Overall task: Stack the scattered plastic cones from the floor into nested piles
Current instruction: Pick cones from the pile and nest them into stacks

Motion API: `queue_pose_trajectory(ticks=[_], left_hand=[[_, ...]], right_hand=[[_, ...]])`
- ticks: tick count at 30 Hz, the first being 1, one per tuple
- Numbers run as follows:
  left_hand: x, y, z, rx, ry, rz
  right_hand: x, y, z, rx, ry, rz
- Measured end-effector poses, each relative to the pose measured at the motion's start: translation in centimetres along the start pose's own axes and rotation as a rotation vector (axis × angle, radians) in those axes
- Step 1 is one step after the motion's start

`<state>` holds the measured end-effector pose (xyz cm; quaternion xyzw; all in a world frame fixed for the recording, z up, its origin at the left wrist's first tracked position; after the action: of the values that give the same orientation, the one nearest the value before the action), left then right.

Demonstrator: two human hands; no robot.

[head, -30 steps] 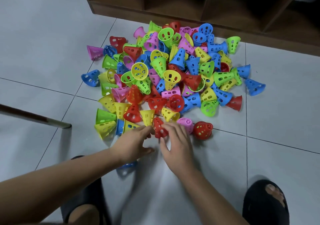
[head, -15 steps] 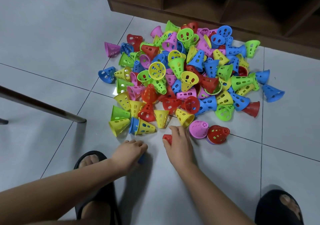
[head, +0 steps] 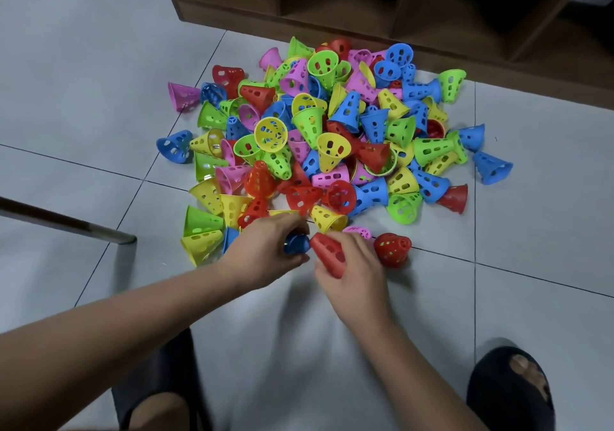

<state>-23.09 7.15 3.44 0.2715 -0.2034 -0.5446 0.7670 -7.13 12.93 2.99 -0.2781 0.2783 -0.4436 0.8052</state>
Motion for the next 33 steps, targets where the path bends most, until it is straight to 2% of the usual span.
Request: queue_pose_trajectory(ticks=[3, 9, 14, 19, 23, 27, 29, 31, 33], left_hand=[[-2.4, 3.5, 0.9, 0.087, 0.068, -0.051], [-5.7, 8.2, -0.3, 0.226, 0.113, -0.097], [-6.2, 9.0, -3.0, 0.345, 0.117, -0.082], [-5.7, 7.0, -6.6, 0.191, 0.057, -0.150], [-4.5, 4.3, -9.0, 0.096, -0.064, -0.110], [-3.3, 3.0, -8.1, 0.087, -0.064, -0.114], [-2.5, 1.8, -6.8, 0.040, -0.046, -0.111], [-1.4, 0.1, -5.3, -0.026, -0.024, -0.092], [-0.3, -1.8, -3.8, -0.107, -0.002, -0.070]], right_hand=[[-2.0, -0.1, 4.7, 0.003, 0.200, 0.021], [-4.2, 4.4, 9.4, -0.066, 0.299, -0.165], [-3.5, 9.6, 9.8, -0.188, 0.291, -0.356], [-1.5, 11.9, 7.7, -0.161, 0.227, -0.401], [0.3, 13.4, 5.5, -0.097, 0.095, -0.461], [0.7, 13.5, 5.6, -0.054, 0.102, -0.510], [-0.1, 11.5, 6.3, -0.008, 0.175, -0.418], [-0.9, 8.3, 6.3, 0.022, 0.237, -0.239], [-1.3, 5.0, 4.9, 0.045, 0.213, -0.086]])
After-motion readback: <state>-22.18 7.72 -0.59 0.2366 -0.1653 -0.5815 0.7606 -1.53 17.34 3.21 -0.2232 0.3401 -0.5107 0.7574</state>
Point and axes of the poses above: each hand's wrist, its own x-axis away from the middle knuckle, its own z-axis out of the back of the hand, y = z × x, the point moved 10 cm from there along -x, towards the middle knuckle, and after that the axes turned 10 degrees about y, right-handed, at the moved point
